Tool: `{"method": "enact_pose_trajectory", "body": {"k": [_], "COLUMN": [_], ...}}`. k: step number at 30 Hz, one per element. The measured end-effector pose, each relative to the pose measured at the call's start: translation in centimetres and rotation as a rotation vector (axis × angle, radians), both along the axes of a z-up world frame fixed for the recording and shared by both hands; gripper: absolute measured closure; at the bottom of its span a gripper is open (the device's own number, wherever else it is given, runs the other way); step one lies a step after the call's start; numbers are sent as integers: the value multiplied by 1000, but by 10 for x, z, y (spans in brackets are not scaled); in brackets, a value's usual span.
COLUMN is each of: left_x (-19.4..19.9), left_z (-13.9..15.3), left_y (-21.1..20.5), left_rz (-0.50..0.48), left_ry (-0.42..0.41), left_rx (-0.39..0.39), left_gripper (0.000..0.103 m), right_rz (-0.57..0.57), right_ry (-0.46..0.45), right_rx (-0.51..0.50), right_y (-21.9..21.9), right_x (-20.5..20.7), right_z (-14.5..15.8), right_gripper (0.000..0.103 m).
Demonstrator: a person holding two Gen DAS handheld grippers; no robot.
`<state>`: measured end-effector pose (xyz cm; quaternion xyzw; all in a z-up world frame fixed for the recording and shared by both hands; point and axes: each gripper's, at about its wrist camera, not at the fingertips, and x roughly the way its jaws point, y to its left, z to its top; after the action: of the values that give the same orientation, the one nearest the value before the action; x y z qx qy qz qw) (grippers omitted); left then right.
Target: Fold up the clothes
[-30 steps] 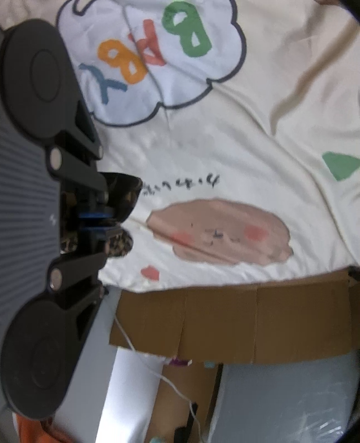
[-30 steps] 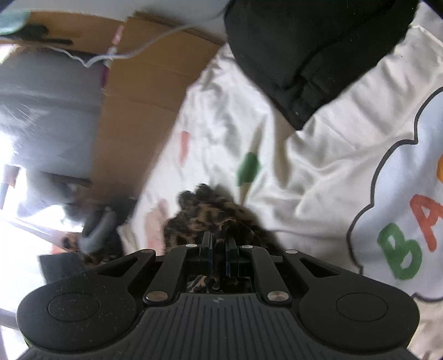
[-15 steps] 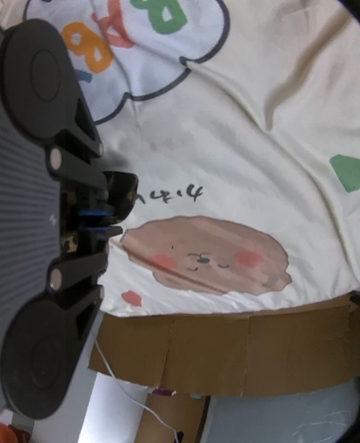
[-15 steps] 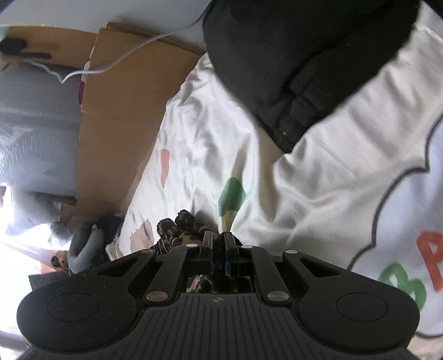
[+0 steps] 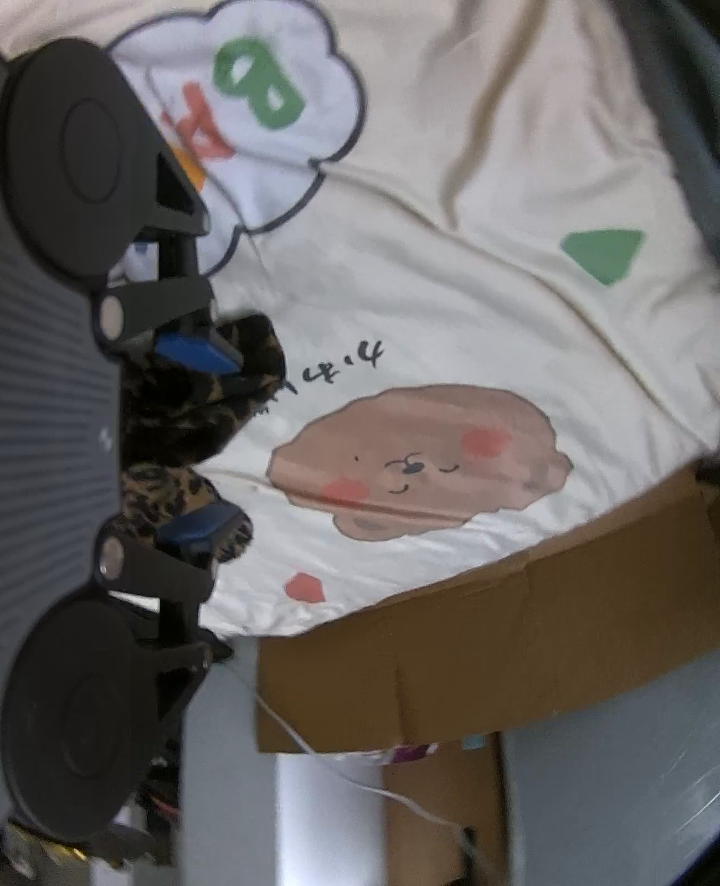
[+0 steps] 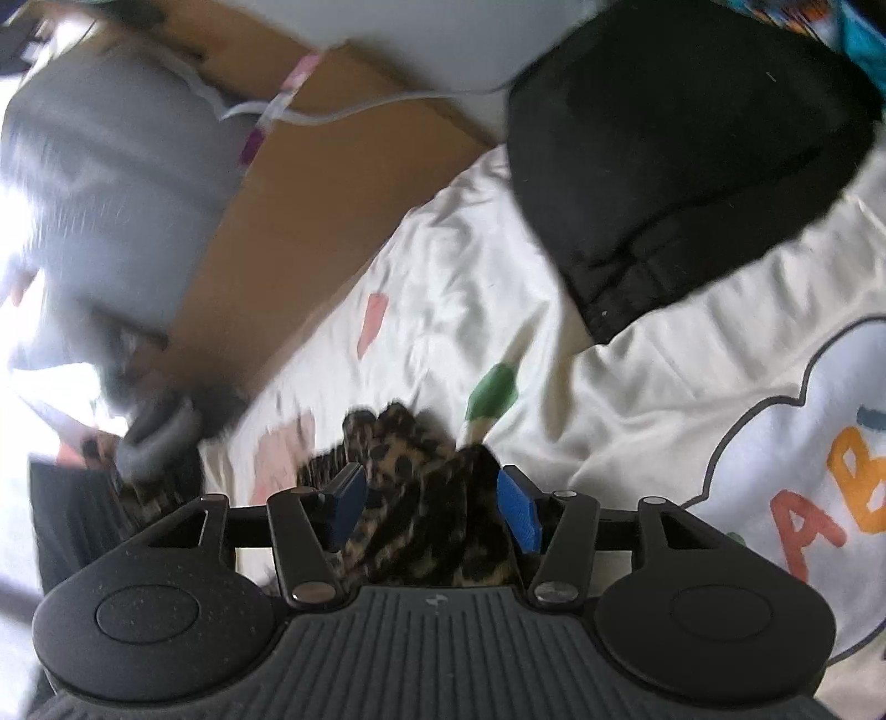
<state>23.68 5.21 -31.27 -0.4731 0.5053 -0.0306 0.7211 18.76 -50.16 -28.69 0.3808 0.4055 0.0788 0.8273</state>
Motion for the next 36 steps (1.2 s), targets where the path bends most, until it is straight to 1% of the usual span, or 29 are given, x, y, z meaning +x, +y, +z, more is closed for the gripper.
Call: {"method": "enact_pose_trajectory", "body": {"k": [3, 6, 10, 13, 17, 19, 21, 23, 29, 32, 36], "left_x": [-7, -13, -17, -18, -17, -18, -19, -19, -12, -7, 5], "left_z": [5, 2, -4, -9, -19, -24, -26, -27, -23, -14, -8], "left_y": [-2, -7, -18, -26, -37, -39, -42, -43, -40, -40, -42], "left_rz": [-58, -129, -206, -246, -287, -300, -317, -326, -318, -315, -315], "left_ry": [-11, -3, 0, 7, 20, 21, 22, 14, -33, -77, -105], "left_rx": [57, 94, 169, 229, 336, 374, 427, 462, 462, 443, 452], "left_gripper": [44, 44, 44, 45, 47, 53, 63, 68, 68, 68, 68], "right_rz": [54, 108, 169, 177, 189, 199, 206, 217, 230, 228, 227], "right_ry": [-10, -18, -1, 16, 27, 26, 29, 33, 41, 33, 16], "right_rx": [-61, -94, -181, -217, -266, -291, -321, -354, -412, -430, -440], "right_y": [12, 22, 36, 40, 45, 49, 53, 59, 69, 71, 71], "right_x": [-4, -9, -14, -16, -15, -13, -11, -8, 1, 4, 11], "right_z": [4, 5, 1, -5, -11, -13, -15, -18, -23, -20, -14], "right_gripper": [40, 39, 38, 38, 38, 38, 38, 38, 38, 39, 39]}}
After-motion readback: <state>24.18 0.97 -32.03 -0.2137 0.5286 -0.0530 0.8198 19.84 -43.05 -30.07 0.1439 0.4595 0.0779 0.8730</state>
